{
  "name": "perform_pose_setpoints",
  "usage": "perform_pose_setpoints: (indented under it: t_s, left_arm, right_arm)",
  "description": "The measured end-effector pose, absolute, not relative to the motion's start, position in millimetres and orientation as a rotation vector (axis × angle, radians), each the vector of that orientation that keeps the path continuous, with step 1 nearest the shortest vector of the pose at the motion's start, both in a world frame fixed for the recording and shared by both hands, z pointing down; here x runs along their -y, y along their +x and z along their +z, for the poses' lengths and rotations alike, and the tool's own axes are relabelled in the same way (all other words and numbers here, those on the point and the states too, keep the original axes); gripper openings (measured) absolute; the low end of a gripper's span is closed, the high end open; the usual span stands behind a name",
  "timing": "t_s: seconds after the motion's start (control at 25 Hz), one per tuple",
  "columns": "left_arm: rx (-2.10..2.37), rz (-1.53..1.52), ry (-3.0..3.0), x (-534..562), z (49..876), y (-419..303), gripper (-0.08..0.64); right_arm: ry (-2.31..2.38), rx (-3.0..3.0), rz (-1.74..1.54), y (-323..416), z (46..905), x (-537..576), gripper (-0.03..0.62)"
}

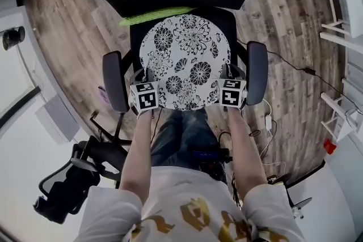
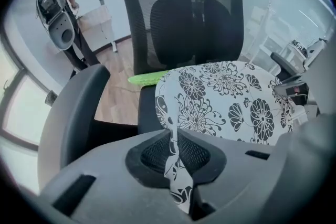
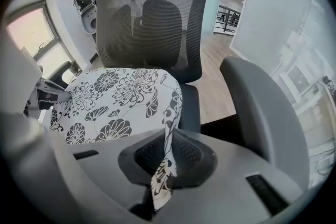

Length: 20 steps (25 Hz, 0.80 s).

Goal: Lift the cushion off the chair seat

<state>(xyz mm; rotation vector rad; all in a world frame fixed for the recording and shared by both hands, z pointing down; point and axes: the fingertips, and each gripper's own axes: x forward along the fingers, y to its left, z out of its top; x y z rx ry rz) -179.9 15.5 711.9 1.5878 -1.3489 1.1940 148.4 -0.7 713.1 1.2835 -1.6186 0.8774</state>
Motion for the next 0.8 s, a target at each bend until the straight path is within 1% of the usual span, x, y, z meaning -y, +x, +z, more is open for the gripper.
perform_pose_setpoints:
  t_s: [0.32, 0.8]
  left_arm:
    - [1.377, 1.175, 1.611, -1, 693, -171, 0.034]
    - [1.39, 1.14, 1.63, -5, 650, -179, 0.034]
  right_arm:
    - [1.29, 1.665, 0.875, 156, 693, 11, 0.023]
    - [1.324, 1.709, 0.877, 155, 651, 11, 0.023]
